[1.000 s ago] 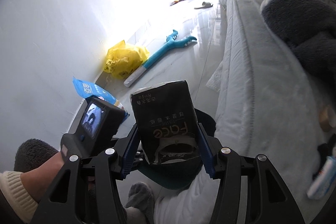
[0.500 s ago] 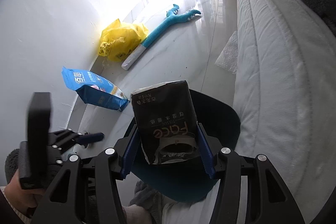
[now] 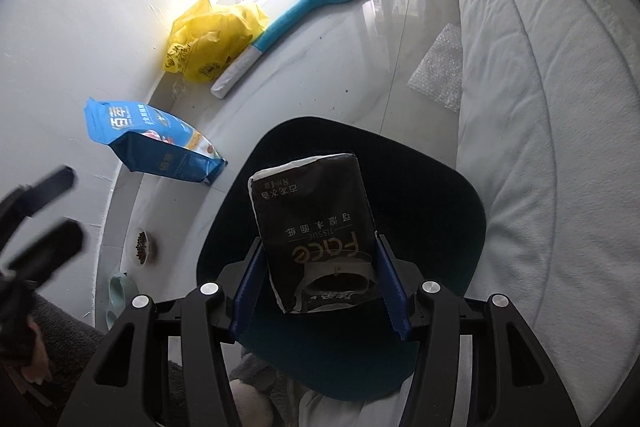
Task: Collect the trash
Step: 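Open the left tool over the bin while the right tool releases the tissue pack, then move both tools back toward the items on the bed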
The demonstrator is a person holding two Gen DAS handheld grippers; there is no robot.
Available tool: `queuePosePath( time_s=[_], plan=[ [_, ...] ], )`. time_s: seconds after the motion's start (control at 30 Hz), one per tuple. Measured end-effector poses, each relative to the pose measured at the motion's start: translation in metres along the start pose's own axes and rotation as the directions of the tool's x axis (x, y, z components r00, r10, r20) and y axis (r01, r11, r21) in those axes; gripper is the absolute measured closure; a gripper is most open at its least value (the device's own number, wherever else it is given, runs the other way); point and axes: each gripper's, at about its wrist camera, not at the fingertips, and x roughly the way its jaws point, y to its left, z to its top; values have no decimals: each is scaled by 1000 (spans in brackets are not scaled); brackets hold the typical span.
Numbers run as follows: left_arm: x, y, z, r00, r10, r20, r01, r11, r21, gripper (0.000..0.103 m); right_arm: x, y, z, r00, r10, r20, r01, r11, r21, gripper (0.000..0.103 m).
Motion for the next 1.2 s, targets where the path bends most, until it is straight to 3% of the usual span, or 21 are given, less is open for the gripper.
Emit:
queuePosePath(
  time_s=[0.17,0.3,0.37,0.43,0.53,0.83,0.93,1.2],
  plan=[
    [-21,-5,11,993,-27,116,27,1000,-2,21,11,-1,-3,999,-21,-34,20,1000,-7,48],
    [-39,-14,18,975,-35,217,29,999,32,12,19,0,-5,997,-38,-61,37,999,-16,47],
    [-48,-16,19,964,-48,260,37,998,47,10,21,0,-7,996,-48,-70,47,999,-19,40],
    [-55,-17,21,952,-63,299,51,998,47,9,22,-2,-8,995,-61,-74,60,998,-14,27],
    [-65,-14,24,936,-71,345,67,997,24,9,18,-4,-11,996,-57,-69,56,998,-12,24],
    [-97,-27,27,882,-105,460,82,994,70,7,-16,4,-11,1000,-7,-7,7,1000,-2,19],
    [-102,-31,27,874,-138,466,114,990,79,7,-38,7,-11,999,13,43,-13,1000,-3,17],
    [-110,-36,28,862,-146,485,120,989,84,6,-101,5,-11,981,27,192,-26,1000,-10,13]
  ],
)
